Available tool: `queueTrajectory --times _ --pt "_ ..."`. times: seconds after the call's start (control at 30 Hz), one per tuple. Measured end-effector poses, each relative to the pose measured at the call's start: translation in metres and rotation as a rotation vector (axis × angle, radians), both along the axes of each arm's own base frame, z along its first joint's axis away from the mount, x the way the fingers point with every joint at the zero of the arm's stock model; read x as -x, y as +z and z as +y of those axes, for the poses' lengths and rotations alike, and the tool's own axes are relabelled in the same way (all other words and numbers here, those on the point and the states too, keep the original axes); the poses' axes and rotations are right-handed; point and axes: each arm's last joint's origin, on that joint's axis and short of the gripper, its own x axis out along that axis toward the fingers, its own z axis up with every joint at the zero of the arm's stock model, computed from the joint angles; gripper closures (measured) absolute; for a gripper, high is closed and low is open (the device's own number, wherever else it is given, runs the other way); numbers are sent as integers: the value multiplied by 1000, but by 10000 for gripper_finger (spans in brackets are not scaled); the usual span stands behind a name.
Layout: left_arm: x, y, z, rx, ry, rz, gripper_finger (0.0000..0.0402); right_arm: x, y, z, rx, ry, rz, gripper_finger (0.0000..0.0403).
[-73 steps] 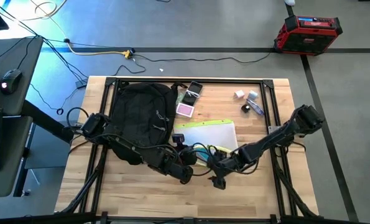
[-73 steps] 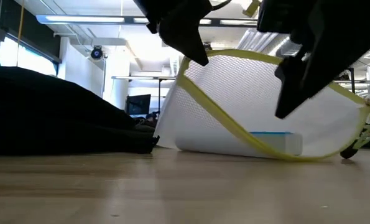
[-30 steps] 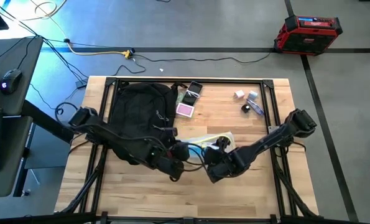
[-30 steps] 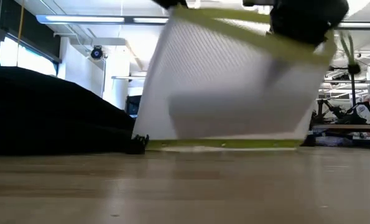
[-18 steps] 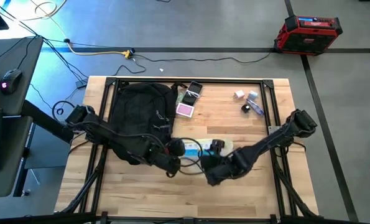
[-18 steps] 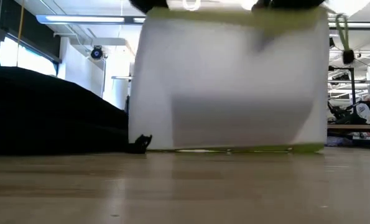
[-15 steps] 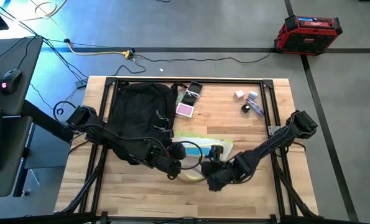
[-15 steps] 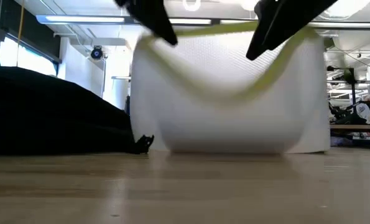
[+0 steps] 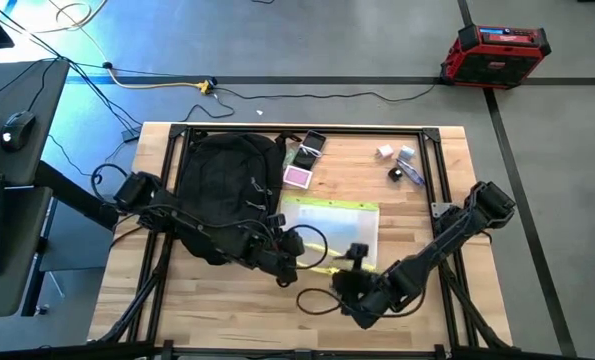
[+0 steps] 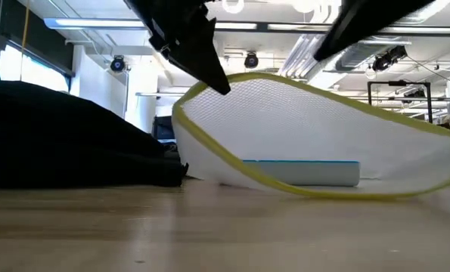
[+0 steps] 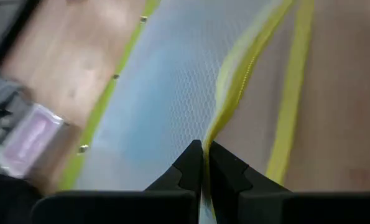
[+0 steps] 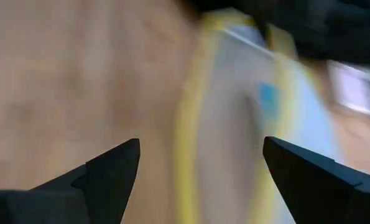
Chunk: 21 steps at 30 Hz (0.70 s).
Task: Unpack backpack
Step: Put the deck of cards into the transparent zip bag
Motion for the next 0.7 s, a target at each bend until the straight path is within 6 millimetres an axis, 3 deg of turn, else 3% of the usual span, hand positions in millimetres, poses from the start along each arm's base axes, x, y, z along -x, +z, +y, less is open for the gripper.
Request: queueTrajectory --times 0.27,0.5,0.6,0.7 --pt "4 -11 -21 54 -38 12 402 21 3 -78 215 -515 216 73" --pt "3 -13 -22 50 -38 19 402 4 -3 -145 153 -456 307 73" --pt "5 -14 -24 49 -45 21 402 0 -9 -177 45 -456 193 73" --pt "6 -14 -26 48 -50 22 402 -9 -18 -206 -87 -468 -34 73"
